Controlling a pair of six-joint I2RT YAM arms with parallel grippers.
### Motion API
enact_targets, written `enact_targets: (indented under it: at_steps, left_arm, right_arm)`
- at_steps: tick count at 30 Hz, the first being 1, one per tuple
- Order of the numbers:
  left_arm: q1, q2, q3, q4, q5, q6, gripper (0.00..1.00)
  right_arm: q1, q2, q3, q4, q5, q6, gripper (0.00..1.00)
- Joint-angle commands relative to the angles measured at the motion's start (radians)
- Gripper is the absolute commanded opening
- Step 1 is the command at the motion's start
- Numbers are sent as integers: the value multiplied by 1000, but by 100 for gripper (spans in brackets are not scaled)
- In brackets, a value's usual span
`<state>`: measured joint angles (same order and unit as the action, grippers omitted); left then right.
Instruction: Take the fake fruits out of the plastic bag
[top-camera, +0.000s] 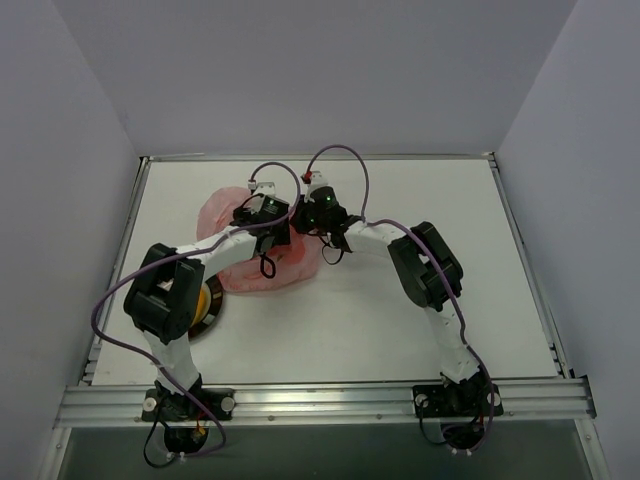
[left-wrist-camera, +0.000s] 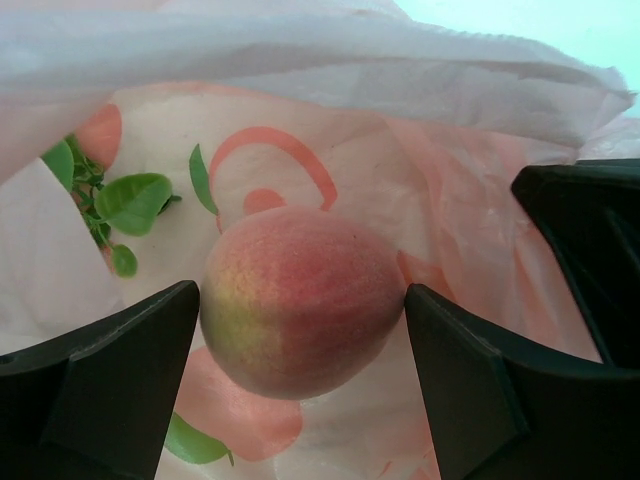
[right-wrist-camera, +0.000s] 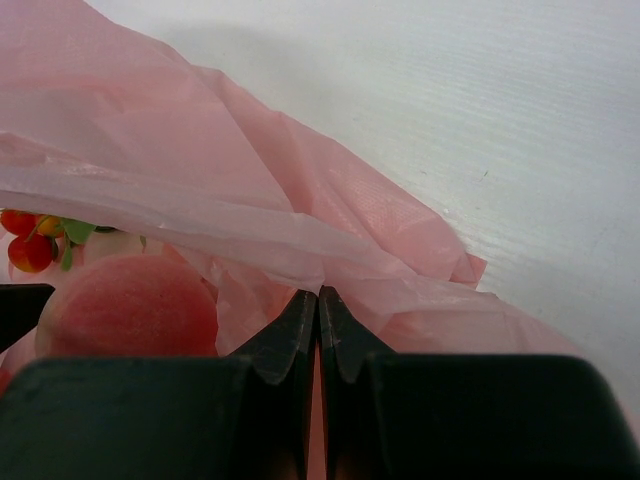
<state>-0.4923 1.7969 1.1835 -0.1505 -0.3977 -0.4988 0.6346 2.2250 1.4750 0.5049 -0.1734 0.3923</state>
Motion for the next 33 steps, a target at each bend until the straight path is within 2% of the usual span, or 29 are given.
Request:
enact_targets:
  at_steps: [1, 3, 9, 10, 11, 13, 15, 18, 23, 27, 29, 33]
  left_arm:
    - [12, 19, 36, 5, -24, 19, 82]
    - [14, 21, 33, 12, -24, 23, 80]
    - [21, 24, 30, 8, -20, 20, 85]
    - [23, 15, 15, 18, -10, 20, 82]
    - [23, -8, 10, 26, -6, 20, 72]
    - [21, -43, -10, 55, 6, 22, 65]
    - [23, -114, -28, 86, 43, 26, 53]
    - [20, -241, -62, 106, 95, 20, 48]
    - [21, -493, -148, 77, 135, -12, 48]
    - [38, -712, -266, -50, 50, -70, 48]
    - [53, -853, -318, -121, -51, -128, 49]
    - [155, -1024, -429, -259, -93, -196, 52]
  right_arm:
    - [-4, -70, 1, 17, -8, -9, 0]
    - [-6, -70, 4, 14, -6, -10, 0]
    - [-6, -76, 4, 15, -12, -9, 0]
    - [-6, -77, 4, 15, -12, -9, 0]
    - [-6, -77, 1, 17, -12, -9, 0]
    - [-6, -77, -1, 17, -11, -9, 0]
    - [-6, -77, 1, 20, -12, -7, 0]
    - [-6, -71, -1, 23, -9, -7, 0]
    - [-6, -71, -8, 34, -5, 0, 0]
    - [-6, -80, -13, 44, -3, 3, 0]
    - [-6, -87, -21, 50, -3, 5, 0]
    - [-6, -88, -28, 73, -15, 17, 0]
